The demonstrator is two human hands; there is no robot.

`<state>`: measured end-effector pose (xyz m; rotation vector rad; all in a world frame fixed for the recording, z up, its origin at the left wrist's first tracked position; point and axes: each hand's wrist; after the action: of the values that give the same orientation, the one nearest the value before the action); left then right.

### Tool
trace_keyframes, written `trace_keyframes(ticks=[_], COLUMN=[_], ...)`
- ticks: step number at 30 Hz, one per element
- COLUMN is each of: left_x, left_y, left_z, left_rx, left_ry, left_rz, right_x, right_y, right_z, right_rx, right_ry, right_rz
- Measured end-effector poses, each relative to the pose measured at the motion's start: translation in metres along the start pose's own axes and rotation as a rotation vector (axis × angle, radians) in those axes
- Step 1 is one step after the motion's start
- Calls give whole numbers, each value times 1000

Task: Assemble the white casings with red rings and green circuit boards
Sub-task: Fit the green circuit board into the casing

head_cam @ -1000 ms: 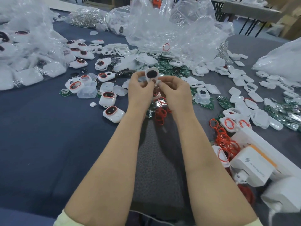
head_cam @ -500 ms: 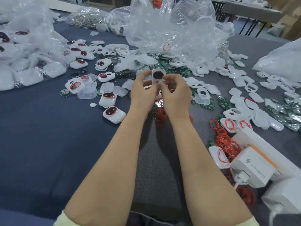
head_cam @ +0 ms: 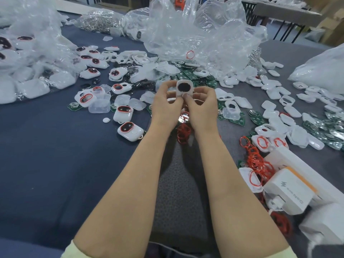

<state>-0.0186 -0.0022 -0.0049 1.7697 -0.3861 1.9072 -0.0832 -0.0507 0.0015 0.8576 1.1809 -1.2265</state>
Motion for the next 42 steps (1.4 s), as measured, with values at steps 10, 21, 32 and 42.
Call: trace_keyframes(ticks=[10,21,32,42], left_x=[1,2,2,7], left_y=[1,0,-3,-20], left_z=[-1,-2,1,14], left_rx=[-15,33,-15,353], left_ry=[22,135,-12,-116], left_rz=[56,232,-28,-189], right_x=[-1,-1,-6,-9], right_y=[-2,2,-6,-34], right_z=[5,6,7,12], right_rx=[-81,-62,-131,-246], right_ry=[158,181,172,-176], right_rz=[209,171,204,-651])
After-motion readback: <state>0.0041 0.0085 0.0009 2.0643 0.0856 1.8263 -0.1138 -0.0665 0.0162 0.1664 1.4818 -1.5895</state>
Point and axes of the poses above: each hand's wrist, its own z-axis towards the middle knuckle, its own y-axis out of the palm, x = y × z, and after that the axes turned 7 degrees about x, right-handed
